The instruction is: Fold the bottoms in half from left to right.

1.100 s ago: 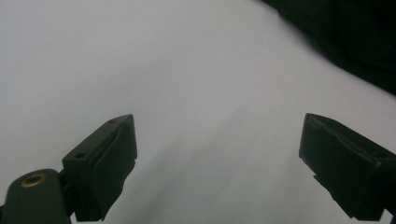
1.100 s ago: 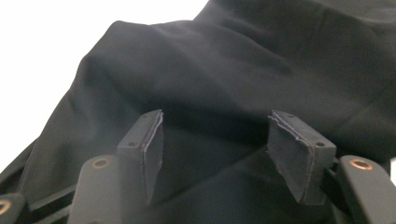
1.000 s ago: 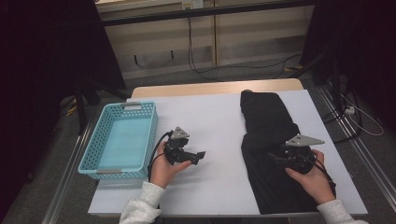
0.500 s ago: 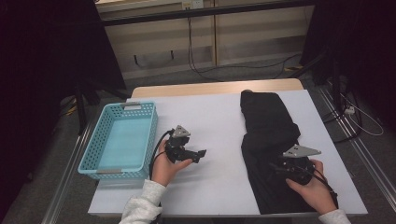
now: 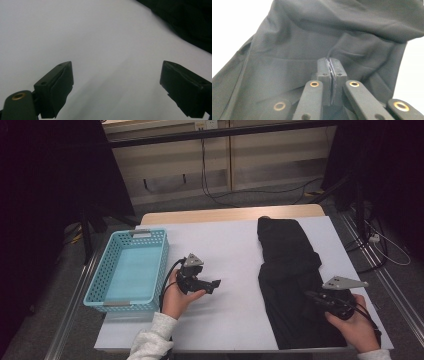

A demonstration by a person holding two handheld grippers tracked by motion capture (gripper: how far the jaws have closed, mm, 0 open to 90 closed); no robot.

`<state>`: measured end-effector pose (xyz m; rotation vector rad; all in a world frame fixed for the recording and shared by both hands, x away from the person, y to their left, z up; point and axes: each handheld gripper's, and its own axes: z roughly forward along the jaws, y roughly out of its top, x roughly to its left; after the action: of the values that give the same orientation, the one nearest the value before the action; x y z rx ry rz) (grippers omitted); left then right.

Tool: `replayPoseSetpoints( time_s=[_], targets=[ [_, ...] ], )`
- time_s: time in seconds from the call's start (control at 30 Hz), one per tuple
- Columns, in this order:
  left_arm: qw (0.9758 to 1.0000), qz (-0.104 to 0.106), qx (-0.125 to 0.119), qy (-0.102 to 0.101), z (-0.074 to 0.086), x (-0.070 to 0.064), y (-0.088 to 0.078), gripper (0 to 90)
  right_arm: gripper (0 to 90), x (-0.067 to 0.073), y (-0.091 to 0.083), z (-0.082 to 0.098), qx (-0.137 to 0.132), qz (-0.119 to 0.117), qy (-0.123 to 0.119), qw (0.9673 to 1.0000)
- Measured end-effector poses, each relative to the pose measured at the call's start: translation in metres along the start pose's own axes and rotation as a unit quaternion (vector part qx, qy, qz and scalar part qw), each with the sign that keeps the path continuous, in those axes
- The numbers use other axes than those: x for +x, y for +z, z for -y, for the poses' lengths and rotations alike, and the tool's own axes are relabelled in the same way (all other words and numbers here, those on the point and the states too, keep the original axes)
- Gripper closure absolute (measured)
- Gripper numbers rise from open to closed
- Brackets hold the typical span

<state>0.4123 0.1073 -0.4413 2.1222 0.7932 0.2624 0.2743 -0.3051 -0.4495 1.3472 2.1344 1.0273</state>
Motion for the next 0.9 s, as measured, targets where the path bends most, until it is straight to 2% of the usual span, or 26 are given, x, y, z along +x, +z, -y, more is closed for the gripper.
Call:
replayPoseSetpoints(
  time_s=[0.27,0.5,0.6,0.67,0.77,0.87,0.9],
  targets=[
    [1.0000,0.002,-0.001,-0.002,-0.001,-0.001,0.000,11.7,88.7,-0.015,-0.018,0.012,-0.001,0.008,0.023,0.9997],
    [1.0000,0.001,0.000,-0.004,0.001,-0.001,-0.001,11.7,88.9,-0.018,-0.031,0.023,0.008,0.011,0.027,0.9995],
    [1.0000,0.002,0.005,0.000,0.001,-0.001,-0.001,11.7,86.6,-0.016,-0.030,0.028,0.024,0.005,0.018,0.9995],
    [1.0000,-0.001,0.002,-0.002,0.002,-0.001,-0.001,11.7,74.3,-0.016,-0.027,0.026,0.014,0.019,0.017,0.9996],
    [1.0000,0.000,0.006,0.001,0.002,-0.002,-0.001,11.7,65.9,-0.017,-0.020,0.017,0.005,0.034,0.021,0.9992],
    [1.0000,0.000,0.007,-0.001,0.004,-0.002,0.000,11.7,65.8,-0.018,-0.008,0.010,0.004,0.040,0.022,0.9989],
    [1.0000,-0.002,0.008,0.001,0.004,-0.002,0.000,11.7,67.6,-0.017,-0.004,0.008,0.008,0.033,0.021,0.9992]
  ],
)
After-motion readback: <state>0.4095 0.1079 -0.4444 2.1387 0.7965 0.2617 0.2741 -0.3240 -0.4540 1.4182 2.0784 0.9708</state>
